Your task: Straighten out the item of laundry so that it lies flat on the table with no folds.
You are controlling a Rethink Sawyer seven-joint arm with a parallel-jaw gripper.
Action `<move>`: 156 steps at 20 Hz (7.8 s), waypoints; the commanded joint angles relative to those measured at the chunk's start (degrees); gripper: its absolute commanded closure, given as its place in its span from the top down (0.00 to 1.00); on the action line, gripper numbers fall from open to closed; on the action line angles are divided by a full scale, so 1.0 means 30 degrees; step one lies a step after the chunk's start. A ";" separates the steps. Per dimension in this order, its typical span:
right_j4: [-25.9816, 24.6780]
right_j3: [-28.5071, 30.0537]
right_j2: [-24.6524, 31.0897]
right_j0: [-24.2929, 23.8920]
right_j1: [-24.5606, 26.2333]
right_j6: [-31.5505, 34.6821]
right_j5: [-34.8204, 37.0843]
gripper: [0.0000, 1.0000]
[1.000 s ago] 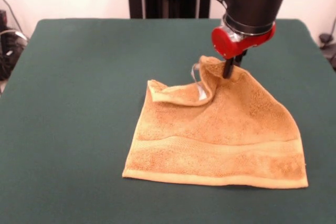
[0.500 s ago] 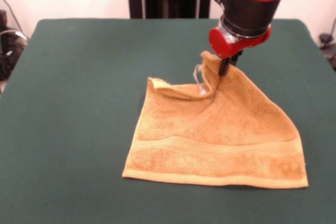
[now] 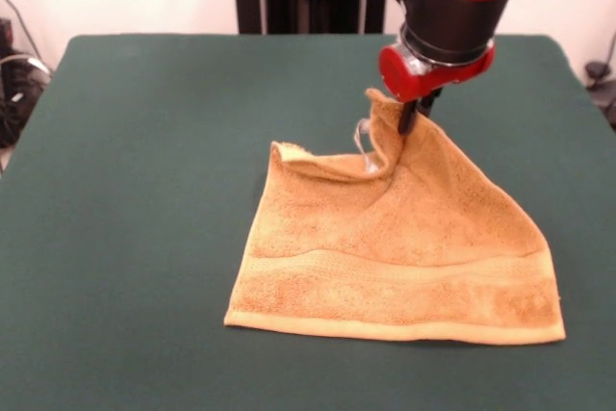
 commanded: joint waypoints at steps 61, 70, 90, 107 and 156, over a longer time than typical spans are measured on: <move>0.2201 -0.0165 -0.0334 0.2176 0.1341 0.3372 -0.0025 0.00; 0.2487 -0.0289 -0.0253 0.2311 0.1468 0.3703 -0.0186 0.00; 0.3253 -0.0188 -0.0299 0.2493 0.1649 0.3817 -0.0804 0.00; 0.3050 -0.0421 -0.0284 0.2583 0.1669 0.3391 -0.0662 0.00; 0.2956 0.2681 -0.2141 0.3470 0.0550 0.4596 -0.5060 0.00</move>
